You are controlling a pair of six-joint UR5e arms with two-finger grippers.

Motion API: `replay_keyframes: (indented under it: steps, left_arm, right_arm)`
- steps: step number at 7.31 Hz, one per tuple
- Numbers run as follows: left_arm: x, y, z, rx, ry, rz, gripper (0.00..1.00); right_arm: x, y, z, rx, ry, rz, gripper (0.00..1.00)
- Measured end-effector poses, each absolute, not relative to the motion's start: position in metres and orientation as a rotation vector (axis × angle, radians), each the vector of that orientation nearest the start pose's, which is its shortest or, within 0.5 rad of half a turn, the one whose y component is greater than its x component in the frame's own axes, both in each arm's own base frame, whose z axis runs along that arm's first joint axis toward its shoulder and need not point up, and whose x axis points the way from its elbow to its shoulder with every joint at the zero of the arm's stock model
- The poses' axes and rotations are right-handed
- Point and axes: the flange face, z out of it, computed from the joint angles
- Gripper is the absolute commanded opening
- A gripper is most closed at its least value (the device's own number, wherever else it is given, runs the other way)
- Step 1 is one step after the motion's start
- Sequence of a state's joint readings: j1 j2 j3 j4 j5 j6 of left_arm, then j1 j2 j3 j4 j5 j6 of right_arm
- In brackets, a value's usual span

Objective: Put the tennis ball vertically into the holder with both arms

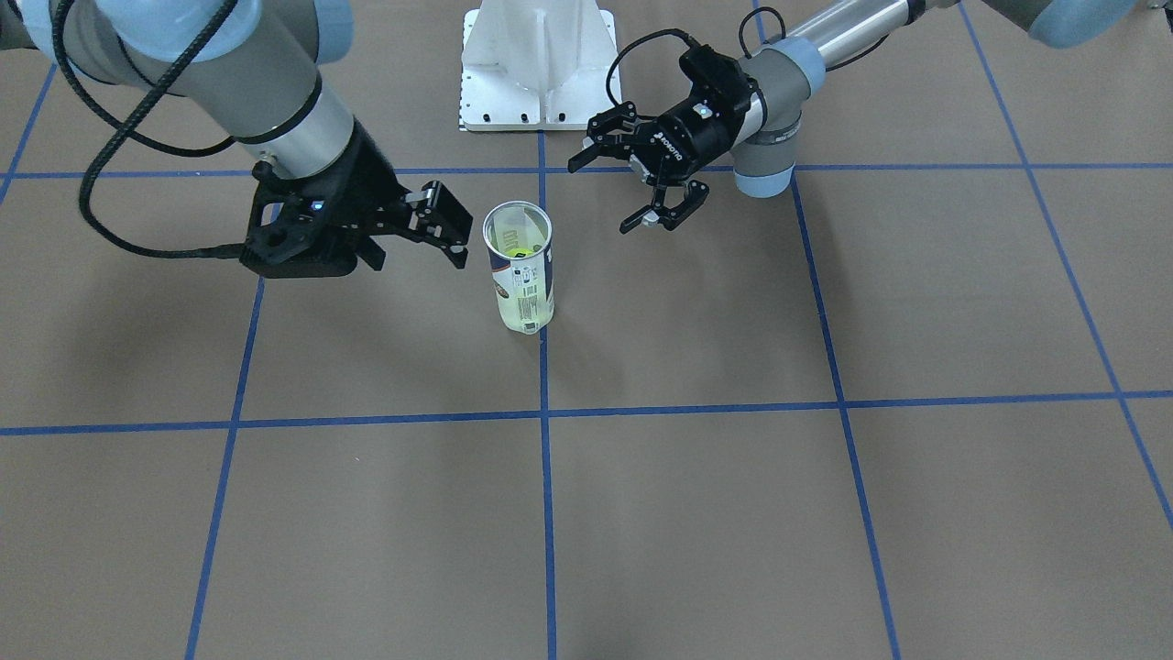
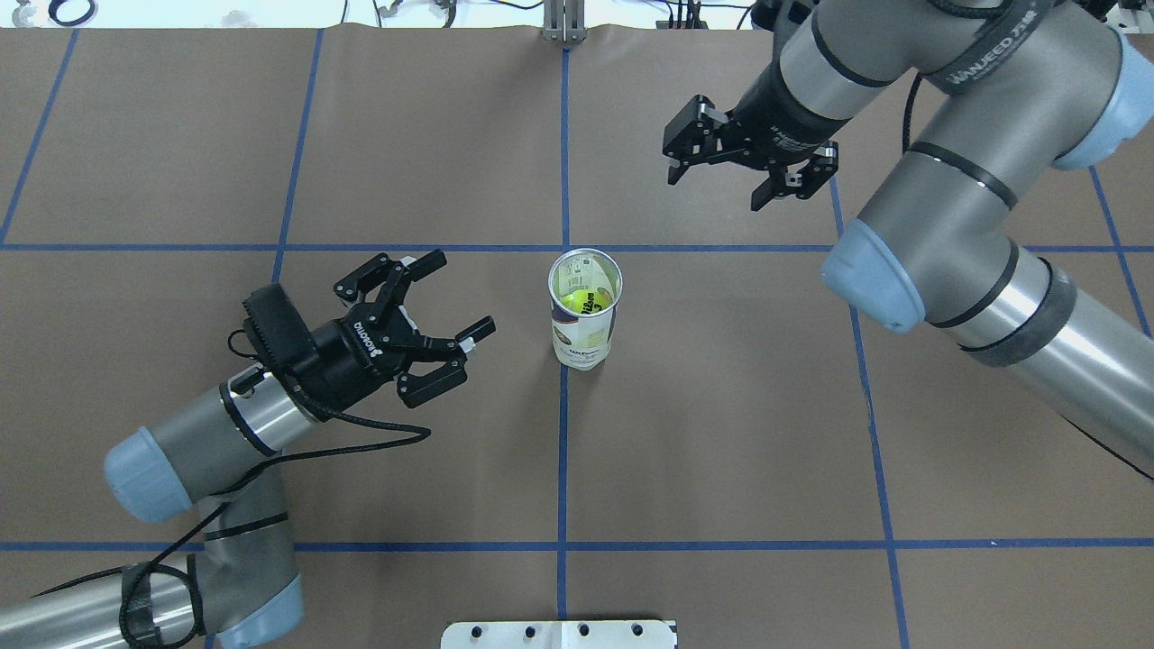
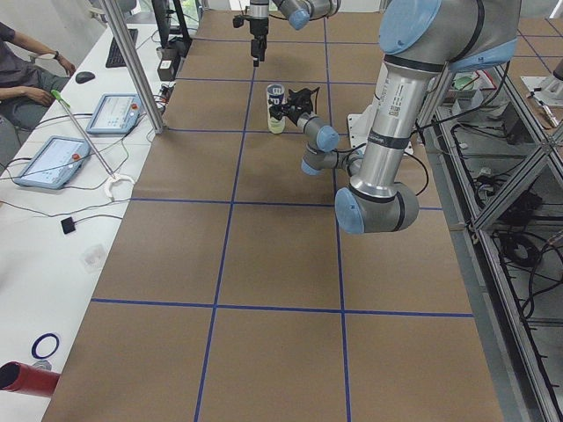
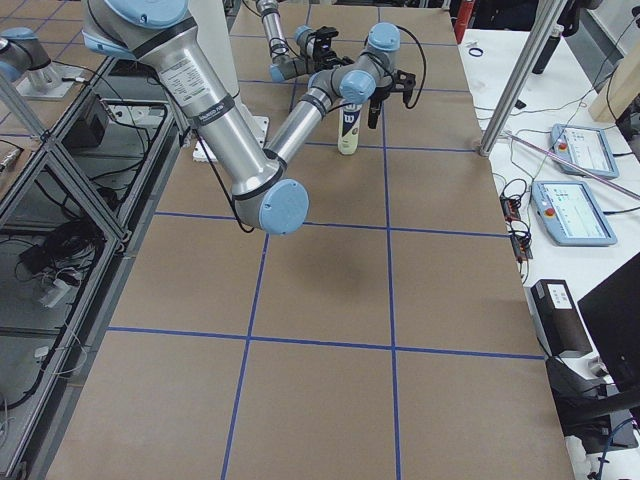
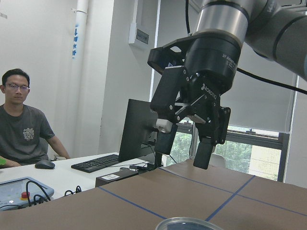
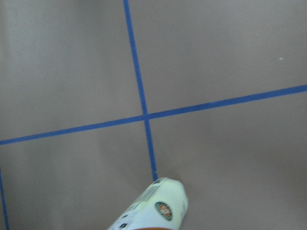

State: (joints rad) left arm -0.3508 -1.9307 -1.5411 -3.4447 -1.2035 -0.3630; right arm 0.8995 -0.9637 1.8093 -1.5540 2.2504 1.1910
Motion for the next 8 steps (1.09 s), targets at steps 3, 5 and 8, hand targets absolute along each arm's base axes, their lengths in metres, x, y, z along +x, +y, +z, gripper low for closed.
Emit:
replay_keyframes:
  steps: [3, 5, 8]
  left_arm:
    - [0.398, -0.382, 0.355, 1.552, 1.230, -0.031, 0.91]
    - [0.365, -0.424, 0.391, 1.503, 1.111, -0.106, 0.90]
    - [0.313, -0.506, 0.431, 1.404, 0.812, -0.182, 0.91]
  right_arm:
    - [-0.262, -0.561, 0.266, 0.040, -0.983, 0.139, 0.99]
    - [-0.226, -0.575, 0.296, 0.077, -0.948, 0.125, 0.99]
    - [-0.192, -0.595, 0.326, 0.105, -0.898, 0.148, 0.99]
